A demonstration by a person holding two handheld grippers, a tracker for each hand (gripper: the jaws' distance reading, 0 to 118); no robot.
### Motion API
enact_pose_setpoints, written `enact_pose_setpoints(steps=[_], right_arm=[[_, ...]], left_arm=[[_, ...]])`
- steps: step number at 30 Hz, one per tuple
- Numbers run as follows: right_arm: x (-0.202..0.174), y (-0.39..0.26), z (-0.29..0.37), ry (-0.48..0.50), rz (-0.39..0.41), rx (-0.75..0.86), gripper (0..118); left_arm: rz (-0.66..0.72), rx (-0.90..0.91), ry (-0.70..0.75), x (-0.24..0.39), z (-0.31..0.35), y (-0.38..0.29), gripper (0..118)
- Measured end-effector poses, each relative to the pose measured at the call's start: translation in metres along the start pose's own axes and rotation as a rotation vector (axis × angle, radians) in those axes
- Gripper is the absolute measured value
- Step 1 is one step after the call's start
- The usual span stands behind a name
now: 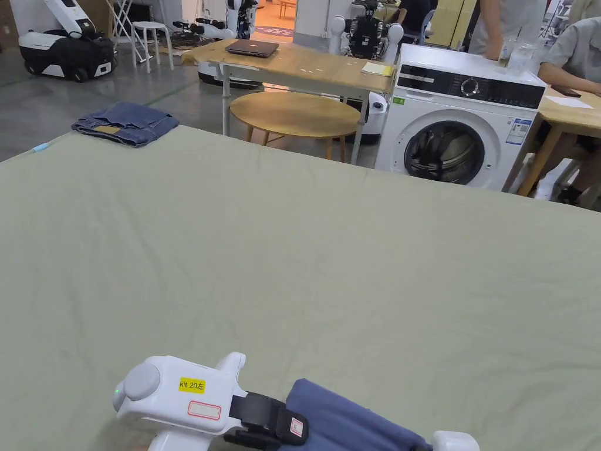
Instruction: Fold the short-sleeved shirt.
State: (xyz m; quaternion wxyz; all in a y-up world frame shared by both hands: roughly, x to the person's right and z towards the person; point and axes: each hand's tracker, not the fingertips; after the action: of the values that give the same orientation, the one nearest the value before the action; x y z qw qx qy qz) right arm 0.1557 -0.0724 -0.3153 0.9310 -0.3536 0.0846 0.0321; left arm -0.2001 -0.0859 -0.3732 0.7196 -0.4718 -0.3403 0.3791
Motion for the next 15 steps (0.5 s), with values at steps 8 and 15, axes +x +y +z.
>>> enact_pose_setpoints(steps=[8,15], right_arm=[[-0.002,0.012,0.018,-0.007,0.026,0.110,0],[0.000,0.055,0.036,-0.012,0.026,0.241,0]], left_arm=[[0.018,0.019,0.012,0.021,0.019,0.004,14],[0.013,0.079,0.080,0.035,0.079,0.017,14]])
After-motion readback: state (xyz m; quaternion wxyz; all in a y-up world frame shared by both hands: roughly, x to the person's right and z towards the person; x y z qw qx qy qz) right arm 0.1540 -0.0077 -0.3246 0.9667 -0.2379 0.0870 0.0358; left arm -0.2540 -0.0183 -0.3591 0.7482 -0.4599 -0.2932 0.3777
